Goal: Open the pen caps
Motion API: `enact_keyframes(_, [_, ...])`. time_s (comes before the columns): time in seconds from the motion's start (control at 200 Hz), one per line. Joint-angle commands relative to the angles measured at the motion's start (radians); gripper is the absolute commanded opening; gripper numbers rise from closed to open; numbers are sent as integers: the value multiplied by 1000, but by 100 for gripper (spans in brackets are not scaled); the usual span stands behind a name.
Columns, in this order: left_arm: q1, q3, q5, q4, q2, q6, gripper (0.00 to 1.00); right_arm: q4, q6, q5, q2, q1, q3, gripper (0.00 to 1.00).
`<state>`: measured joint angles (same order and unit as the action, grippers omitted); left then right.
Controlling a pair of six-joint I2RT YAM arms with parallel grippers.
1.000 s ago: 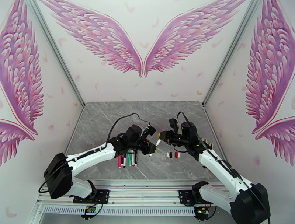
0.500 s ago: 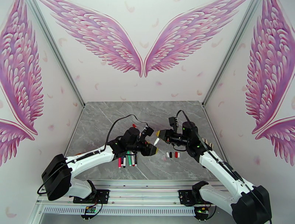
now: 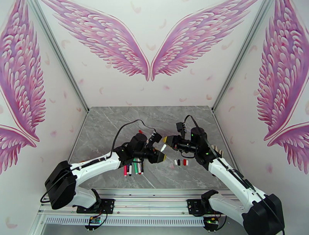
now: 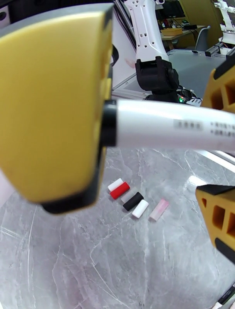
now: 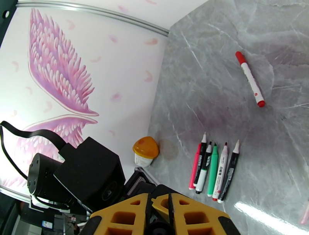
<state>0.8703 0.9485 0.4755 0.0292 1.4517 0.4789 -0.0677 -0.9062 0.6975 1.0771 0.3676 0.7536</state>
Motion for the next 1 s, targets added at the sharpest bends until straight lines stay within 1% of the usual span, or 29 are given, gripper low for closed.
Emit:
enact_keyframes(0.0, [-13, 40, -25, -23, -1, 11, 42, -55, 48, -29, -11, 9, 16, 13])
enact_keyframes(0.205, [-14, 65, -47, -28, 17, 30, 42, -40, 49, -30, -14, 10, 11, 13])
enact_keyframes(0.335, [-13, 53, -42, -66, 26, 54, 32, -32, 49, -32, -13, 11, 6, 13])
enact_keyframes(0.45, [-13, 52, -37, -76, 27, 53, 17, -18, 48, -44, -16, 12, -8, 13])
enact_keyframes(0.595, [-14, 42, -24, -75, 19, 29, 10, 31, 34, -43, -20, 13, -24, 12])
enact_keyframes(0.695, [-21, 23, 22, -101, 17, 28, 8, 78, 33, -20, -23, 13, -35, 12])
enact_keyframes(0.8, [-44, -5, 117, -146, 10, 51, 7, 109, 51, 26, -33, 9, -28, 10])
enact_keyframes(0.86, [-55, -16, 147, -141, 0, 49, 6, 104, 68, 51, -41, 5, -14, 9])
enact_keyframes(0.934, [-66, -23, 157, -102, -16, 33, 4, 89, 82, 76, -53, -3, 4, 9])
enact_keyframes(0.994, [-63, -19, 111, -37, -34, -1, 4, 57, 90, 67, -59, -8, 18, 9])
